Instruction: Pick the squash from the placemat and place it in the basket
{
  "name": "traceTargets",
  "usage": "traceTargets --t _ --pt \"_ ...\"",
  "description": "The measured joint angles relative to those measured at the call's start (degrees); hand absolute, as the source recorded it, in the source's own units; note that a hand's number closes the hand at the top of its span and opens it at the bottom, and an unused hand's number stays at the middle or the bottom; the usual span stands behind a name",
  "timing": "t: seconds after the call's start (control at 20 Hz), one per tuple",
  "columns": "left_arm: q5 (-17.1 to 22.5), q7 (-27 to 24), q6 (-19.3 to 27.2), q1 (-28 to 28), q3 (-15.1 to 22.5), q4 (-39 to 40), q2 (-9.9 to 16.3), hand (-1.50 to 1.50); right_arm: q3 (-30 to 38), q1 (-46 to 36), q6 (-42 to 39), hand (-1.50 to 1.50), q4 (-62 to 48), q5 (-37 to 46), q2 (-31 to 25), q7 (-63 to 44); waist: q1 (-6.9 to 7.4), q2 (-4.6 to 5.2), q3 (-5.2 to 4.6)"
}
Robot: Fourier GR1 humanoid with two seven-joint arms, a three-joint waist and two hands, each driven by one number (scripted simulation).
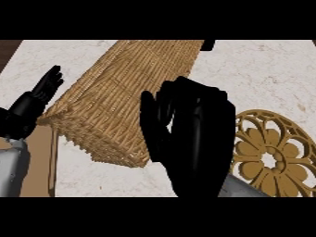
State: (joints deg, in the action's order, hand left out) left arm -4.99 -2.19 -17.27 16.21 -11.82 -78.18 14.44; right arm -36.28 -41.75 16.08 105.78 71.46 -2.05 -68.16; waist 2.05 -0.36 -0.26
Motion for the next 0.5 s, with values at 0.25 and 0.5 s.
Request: traceTargets --t 0.25,0.5 --pt "-0.8 -0.9 0.5 -0.3 3.5 -2.7 -3.5 0.00 4.4 -6.3 0.1 1.50 -8.0 -3.0 1.0 -0.5 0.38 0.25 0.10" --pt "-1.1 0.4 1.4 -1.9 5.4 -6.4 -5.5 0.00 7.3 -9.5 1.9 1.50 -15.5 -5.7 1.4 0.9 0.29 0.34 0.18"
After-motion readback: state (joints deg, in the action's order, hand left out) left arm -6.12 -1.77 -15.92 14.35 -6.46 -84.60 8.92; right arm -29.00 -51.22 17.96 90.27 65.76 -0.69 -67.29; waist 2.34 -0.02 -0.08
